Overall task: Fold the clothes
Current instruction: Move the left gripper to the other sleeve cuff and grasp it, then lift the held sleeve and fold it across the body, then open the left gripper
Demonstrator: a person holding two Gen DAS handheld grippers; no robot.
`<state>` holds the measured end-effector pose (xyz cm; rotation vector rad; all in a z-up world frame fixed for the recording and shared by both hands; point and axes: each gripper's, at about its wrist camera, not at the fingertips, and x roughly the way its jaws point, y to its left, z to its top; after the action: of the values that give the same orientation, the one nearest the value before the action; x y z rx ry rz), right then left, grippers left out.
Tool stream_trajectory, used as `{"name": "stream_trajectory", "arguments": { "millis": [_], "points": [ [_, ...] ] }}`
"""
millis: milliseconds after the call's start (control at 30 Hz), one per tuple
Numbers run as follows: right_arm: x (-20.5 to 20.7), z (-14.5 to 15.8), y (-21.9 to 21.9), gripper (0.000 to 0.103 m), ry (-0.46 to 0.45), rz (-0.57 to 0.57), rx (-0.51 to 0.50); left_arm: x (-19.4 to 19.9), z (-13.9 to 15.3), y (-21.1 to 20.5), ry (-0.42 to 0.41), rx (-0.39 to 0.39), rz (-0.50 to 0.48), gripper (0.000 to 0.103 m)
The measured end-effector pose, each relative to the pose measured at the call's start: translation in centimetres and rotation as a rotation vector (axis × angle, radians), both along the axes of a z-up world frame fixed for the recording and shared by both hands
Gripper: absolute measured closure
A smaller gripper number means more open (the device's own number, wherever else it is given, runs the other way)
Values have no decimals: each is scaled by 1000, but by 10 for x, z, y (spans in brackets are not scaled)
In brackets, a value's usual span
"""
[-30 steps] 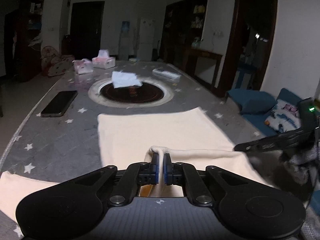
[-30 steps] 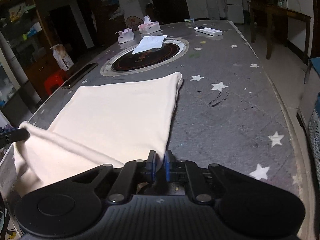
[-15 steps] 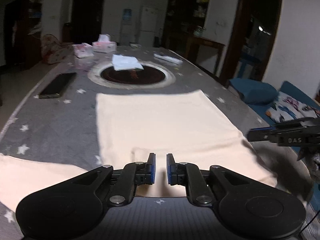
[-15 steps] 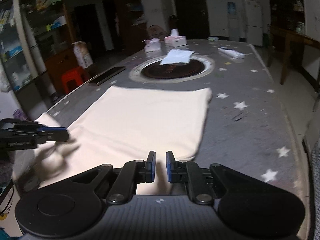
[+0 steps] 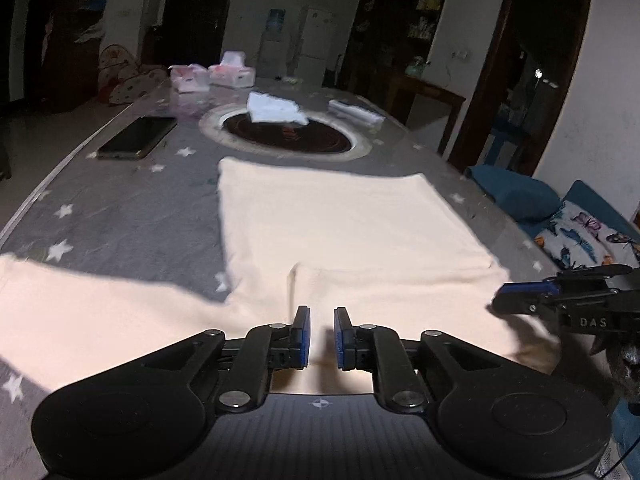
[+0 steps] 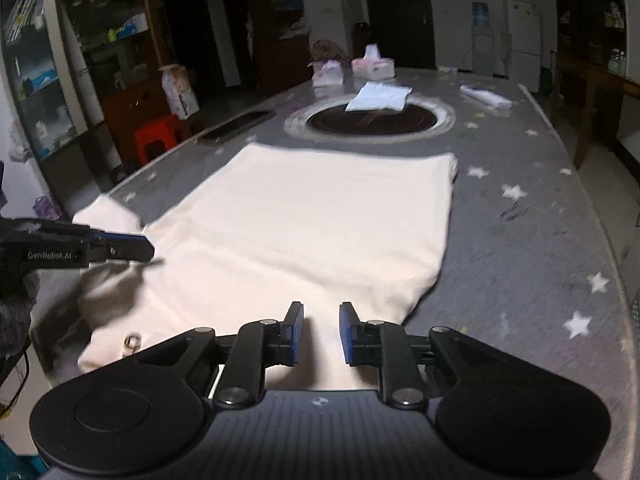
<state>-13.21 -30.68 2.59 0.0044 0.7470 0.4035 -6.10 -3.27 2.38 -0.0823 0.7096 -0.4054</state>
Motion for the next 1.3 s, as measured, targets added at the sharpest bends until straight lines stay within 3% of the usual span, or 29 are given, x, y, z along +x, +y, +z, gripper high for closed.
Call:
{"name": "stream_trajectory", "arguments": {
  "millis": [167, 300, 567, 700, 800, 1000, 1133, 1167, 1267, 1300],
  "points": [
    [-10, 4, 18, 81, -43, 45, -73, -12, 7, 17, -22, -11, 44, 85],
    [-8, 16, 42, 81, -69, 132, -74, -17, 12, 39, -41, -11, 121, 72],
    [10, 14, 103, 81, -79, 278, -64, -22, 13, 103, -42, 15, 363, 58],
    [16, -2, 130, 80, -45, 326, -101, -19, 11, 135, -42, 51, 498, 57],
    [14, 3, 130, 80, -56, 328, -98, -12, 6, 154, -32, 85, 583, 57],
    [3, 17, 117, 79, -81, 307, -84, 8, -5, 178, 22, 55, 684, 57],
    [-4, 24, 105, 77, -91, 280, -72, 13, -7, 177, 11, 66, 687, 63],
    [-6, 25, 101, 76, -94, 269, -67, 13, -8, 176, 7, 69, 688, 76],
    [-12, 29, 89, 76, -105, 236, -51, 14, -7, 178, 4, 48, 682, 93],
    [-13, 30, 85, 76, -109, 225, -46, 14, -6, 177, 5, 29, 677, 94]
  ]
}}
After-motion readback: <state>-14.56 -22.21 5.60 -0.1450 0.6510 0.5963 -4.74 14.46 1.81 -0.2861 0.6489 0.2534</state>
